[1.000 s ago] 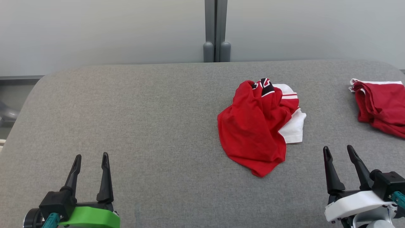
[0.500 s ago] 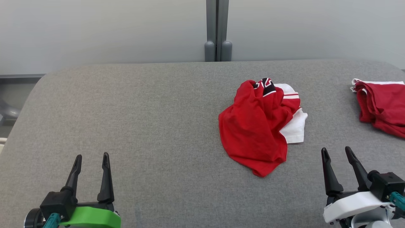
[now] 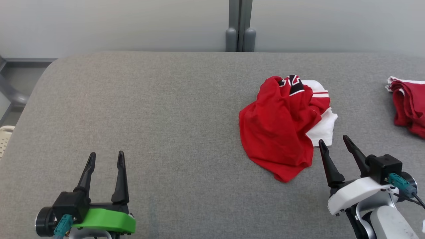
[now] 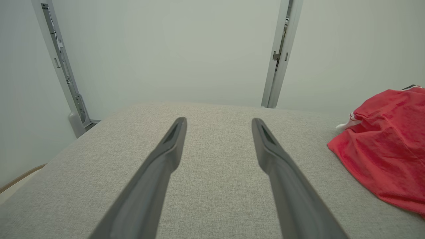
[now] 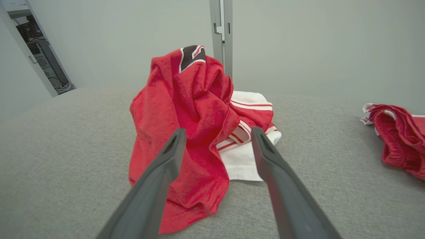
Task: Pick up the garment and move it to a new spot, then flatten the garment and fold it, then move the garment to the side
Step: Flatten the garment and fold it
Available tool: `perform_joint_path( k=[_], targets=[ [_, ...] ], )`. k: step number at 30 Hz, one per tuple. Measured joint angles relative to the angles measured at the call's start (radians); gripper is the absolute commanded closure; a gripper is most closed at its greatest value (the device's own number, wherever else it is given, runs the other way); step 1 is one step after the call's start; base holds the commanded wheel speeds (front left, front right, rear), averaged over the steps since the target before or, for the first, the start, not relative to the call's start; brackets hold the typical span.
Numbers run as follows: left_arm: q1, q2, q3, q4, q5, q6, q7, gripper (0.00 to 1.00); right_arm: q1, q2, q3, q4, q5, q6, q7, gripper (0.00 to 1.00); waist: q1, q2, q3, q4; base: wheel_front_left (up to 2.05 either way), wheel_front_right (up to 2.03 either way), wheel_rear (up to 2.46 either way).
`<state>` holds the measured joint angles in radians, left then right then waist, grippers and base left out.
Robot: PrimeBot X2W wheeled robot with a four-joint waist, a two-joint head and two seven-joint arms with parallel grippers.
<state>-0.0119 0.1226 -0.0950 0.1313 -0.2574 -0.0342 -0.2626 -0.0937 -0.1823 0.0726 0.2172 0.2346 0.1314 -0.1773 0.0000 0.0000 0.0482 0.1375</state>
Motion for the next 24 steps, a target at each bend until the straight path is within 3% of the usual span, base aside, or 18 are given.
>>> perform_joint_path(
  k=[18,19,20,24],
  targets=[
    [-0.085,-0.042,-0.018,0.020,0.027,-0.011,-0.001,0.00,-0.177,-0.006,0.091,0.451,0.030,0.000,-0.037,0.00,0.0000,0.0000,0.112,0.097,0.00,0.00,0.00],
    [-0.086,-0.044,-0.017,0.021,0.029,-0.011,-0.001,0.00,-0.185,-0.003,0.098,0.465,0.040,0.000,-0.043,0.69,0.0000,0.0000,0.116,0.101,0.00,0.00,0.00],
    [-0.087,-0.045,-0.016,0.022,0.029,-0.011,-0.001,0.00,-0.192,-0.002,0.104,0.478,0.046,0.000,-0.048,1.00,0.0000,0.0000,0.119,0.103,0.00,0.00,0.00],
    [-0.086,-0.049,-0.004,0.025,0.031,-0.011,-0.001,0.00,-0.219,-0.005,0.116,0.516,0.071,0.000,-0.067,1.00,0.0000,0.0000,0.125,0.101,0.00,0.00,0.00]
  ],
)
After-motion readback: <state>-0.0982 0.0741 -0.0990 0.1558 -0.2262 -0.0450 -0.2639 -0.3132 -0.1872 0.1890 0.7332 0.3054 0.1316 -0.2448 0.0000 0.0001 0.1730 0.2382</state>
